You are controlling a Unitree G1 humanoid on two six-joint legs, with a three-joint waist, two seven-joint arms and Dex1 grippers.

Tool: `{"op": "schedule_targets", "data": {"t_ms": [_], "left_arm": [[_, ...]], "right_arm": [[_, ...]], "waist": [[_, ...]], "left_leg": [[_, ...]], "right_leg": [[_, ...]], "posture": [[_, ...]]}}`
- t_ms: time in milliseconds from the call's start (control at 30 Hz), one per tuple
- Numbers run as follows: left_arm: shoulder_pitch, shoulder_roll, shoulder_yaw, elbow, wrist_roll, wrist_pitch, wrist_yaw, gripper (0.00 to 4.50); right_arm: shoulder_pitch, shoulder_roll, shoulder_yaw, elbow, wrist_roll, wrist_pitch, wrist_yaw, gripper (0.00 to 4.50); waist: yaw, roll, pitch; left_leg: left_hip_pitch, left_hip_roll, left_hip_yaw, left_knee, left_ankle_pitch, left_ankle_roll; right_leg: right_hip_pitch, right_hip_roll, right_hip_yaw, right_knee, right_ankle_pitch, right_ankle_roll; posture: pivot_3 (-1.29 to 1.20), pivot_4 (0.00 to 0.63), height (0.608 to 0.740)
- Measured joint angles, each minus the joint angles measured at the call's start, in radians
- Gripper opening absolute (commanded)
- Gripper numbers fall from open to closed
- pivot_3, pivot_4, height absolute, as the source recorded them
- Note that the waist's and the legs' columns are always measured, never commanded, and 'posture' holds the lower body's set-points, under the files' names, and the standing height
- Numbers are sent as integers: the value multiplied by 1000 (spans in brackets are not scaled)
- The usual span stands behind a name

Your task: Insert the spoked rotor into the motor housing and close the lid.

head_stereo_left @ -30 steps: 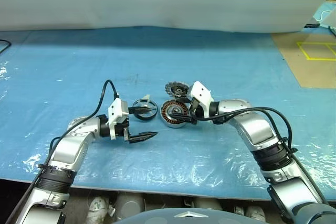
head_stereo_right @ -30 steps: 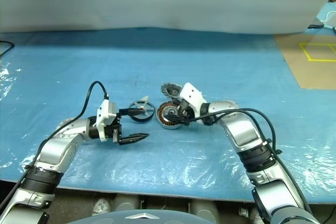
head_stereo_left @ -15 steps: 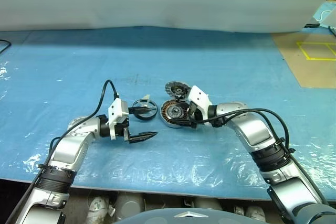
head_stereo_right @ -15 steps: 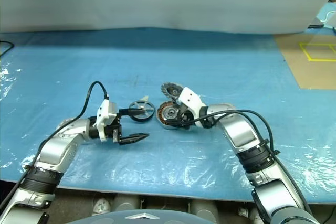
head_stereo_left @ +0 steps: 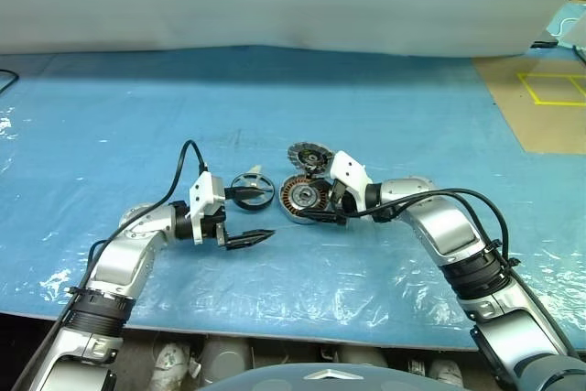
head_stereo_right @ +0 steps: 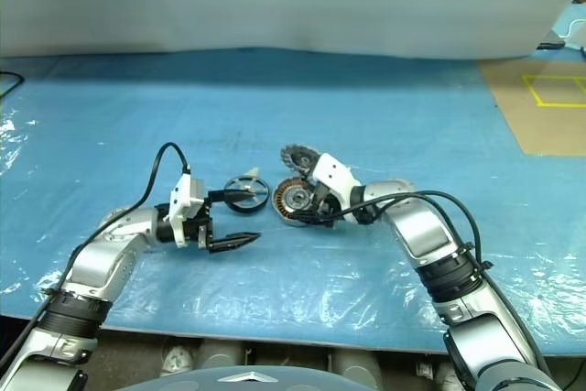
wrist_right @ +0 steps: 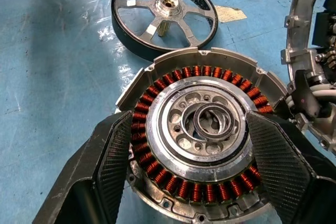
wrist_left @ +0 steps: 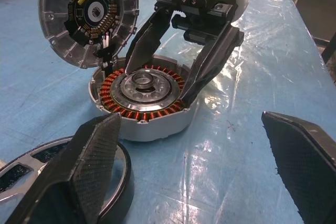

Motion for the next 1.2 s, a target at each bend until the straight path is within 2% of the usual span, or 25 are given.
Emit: {"op": "schedule_targets", "data": {"t_ms": [400, 867, 967, 1200], "left_arm": [[0, -1, 0, 0, 1, 0, 0, 4500], [-1, -2, 0, 3, 3, -1, 0, 4500], [-1, -8, 0, 3, 2, -1, 2, 4500], [-11, -13, 0, 3, 1, 1, 9, 4500]], "right_arm": [[1, 2, 37, -28, 1, 1, 38, 3579], [-11, 13, 5, -28, 18, 2, 26, 3579], [-20, 18, -13, -35, 40, 11, 27, 2926], [-18, 42, -2, -29, 25, 6, -14, 430]], "waist": [[0, 0, 0], [0, 0, 0], [0, 0, 0], [0, 0, 0]], "left_leg": [[0, 0, 0, 1, 0, 0], [0, 0, 0, 1, 0, 0], [0, 0, 0, 0, 0, 0], [0, 0, 0, 0, 0, 0]], "right_leg": [[0, 0, 0, 0, 0, 0], [0, 0, 0, 0, 0, 0], [0, 0, 0, 0, 0, 0], [0, 0, 0, 0, 0, 0]], "posture": [[0, 150, 740], [0, 150, 740], [0, 150, 740], [0, 150, 740]]}}
